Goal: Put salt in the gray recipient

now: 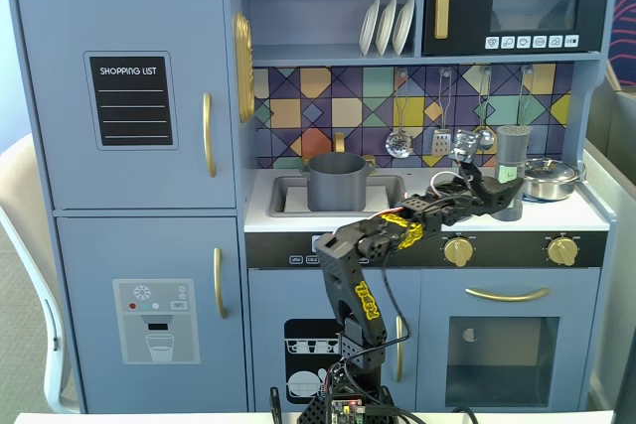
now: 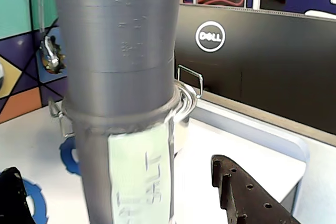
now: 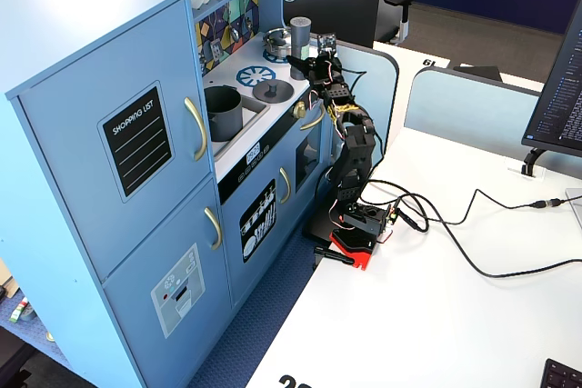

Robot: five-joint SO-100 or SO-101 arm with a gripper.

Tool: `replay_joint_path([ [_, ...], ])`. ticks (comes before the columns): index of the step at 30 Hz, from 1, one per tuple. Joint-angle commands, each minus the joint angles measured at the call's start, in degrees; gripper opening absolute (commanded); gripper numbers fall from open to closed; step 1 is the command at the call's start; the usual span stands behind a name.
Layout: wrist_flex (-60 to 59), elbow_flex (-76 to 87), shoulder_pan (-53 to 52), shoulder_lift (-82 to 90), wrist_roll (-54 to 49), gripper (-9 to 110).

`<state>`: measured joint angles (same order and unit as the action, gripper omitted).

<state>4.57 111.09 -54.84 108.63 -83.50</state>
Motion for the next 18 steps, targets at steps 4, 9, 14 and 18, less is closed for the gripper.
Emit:
replay_joint_path([
  [4,-0.18,-14.24,0.09,-8.0,-0.62,49],
  [9,-0.53,-18.98,1.14,-12.74,-1.05,48],
  [14,-1.58,-24.08,2.2,-17.14,-1.32,47],
  [18,-1.93,-27.25,2.99,-19.86,-1.58,46],
])
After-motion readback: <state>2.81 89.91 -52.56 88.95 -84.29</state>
